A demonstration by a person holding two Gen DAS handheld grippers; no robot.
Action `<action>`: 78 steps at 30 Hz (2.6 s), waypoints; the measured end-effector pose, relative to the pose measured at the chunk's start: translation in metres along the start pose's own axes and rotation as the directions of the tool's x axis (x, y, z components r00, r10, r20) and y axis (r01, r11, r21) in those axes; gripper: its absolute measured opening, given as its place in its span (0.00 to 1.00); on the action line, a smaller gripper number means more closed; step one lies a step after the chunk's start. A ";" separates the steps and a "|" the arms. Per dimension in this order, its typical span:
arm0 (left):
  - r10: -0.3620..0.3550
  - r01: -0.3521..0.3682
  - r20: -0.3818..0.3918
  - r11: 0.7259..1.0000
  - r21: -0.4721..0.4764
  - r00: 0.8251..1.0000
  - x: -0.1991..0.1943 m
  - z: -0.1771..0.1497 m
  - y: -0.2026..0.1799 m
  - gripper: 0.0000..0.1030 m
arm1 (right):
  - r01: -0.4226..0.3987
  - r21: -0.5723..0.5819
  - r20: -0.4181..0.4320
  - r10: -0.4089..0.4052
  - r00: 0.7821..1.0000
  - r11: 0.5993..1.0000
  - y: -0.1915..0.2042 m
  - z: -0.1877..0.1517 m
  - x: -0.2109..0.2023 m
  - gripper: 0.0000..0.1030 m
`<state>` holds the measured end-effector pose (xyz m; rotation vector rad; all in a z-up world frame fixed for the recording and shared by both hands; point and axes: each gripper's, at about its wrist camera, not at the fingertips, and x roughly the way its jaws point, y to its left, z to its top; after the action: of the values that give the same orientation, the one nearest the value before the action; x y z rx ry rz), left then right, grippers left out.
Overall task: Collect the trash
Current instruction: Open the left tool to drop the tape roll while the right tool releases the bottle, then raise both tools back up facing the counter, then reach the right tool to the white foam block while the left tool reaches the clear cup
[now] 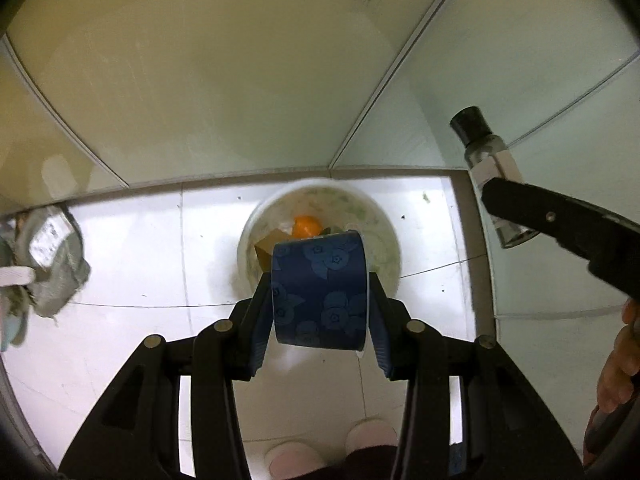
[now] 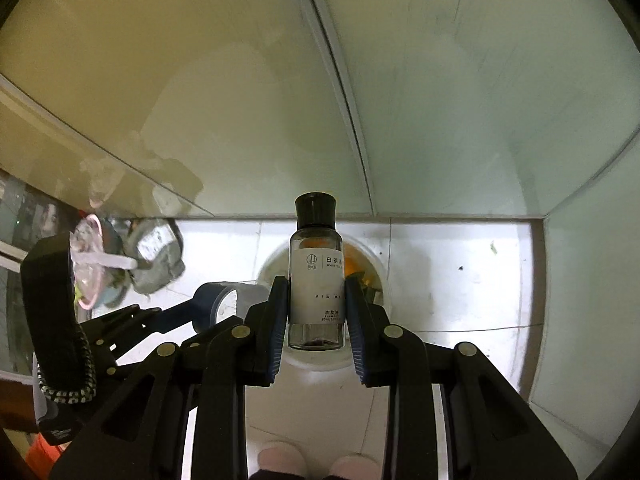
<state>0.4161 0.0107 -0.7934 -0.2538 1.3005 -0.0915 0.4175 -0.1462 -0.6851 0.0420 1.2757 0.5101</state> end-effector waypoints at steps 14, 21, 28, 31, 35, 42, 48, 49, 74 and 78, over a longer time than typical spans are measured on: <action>-0.005 0.005 0.009 1.000 -0.005 1.000 -0.003 0.001 0.000 0.47 | 0.013 0.032 -0.038 -0.012 0.999 0.999 -0.007 -0.001 0.007 0.31; 0.008 -0.005 0.044 0.999 -0.052 0.999 -0.112 0.010 -0.011 0.47 | 0.017 0.033 -0.039 -0.016 0.999 0.999 0.017 0.008 -0.070 0.31; 0.028 -0.020 0.123 0.998 -0.065 0.992 -0.257 0.023 -0.040 0.47 | 0.048 -0.019 -0.010 -0.048 0.999 0.999 0.058 0.029 -0.181 0.31; 0.051 -0.041 0.167 0.997 -0.061 0.985 -0.325 0.031 -0.053 0.47 | 0.056 -0.033 0.024 -0.055 0.998 0.998 0.077 0.040 -0.230 0.31; 0.049 -0.036 0.239 0.998 -0.059 0.970 -0.412 0.045 -0.070 0.47 | 0.045 -0.035 0.104 -0.041 0.994 0.998 0.105 0.057 -0.313 0.31; 0.030 -0.037 0.395 0.999 0.011 0.918 -0.549 0.068 -0.103 0.47 | 0.074 -0.081 0.284 -0.049 0.958 0.994 0.154 0.071 -0.449 0.31; 0.022 -0.084 0.542 0.992 0.089 0.840 -0.651 0.072 -0.128 0.47 | 0.128 -0.095 0.469 -0.070 0.880 0.987 0.192 0.069 -0.542 0.31; 0.025 -0.096 0.564 0.991 0.097 0.825 -0.668 0.071 -0.130 0.47 | 0.135 -0.094 0.498 -0.071 0.865 0.986 0.197 0.066 -0.553 0.31; 0.142 -0.204 0.720 0.979 -0.001 0.680 -0.710 0.202 -0.134 0.92 | 0.168 -0.080 0.721 -0.060 0.691 0.982 0.168 0.174 -0.618 0.72; 0.191 -0.181 0.684 0.980 -0.088 0.704 -0.692 0.264 -0.124 0.92 | 0.144 -0.104 0.682 -0.035 0.730 0.984 0.143 0.228 -0.606 0.72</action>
<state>0.4939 0.0704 -0.0486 -0.1404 0.5619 0.1788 0.4593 -0.1971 -0.0254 0.0352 0.5054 0.4441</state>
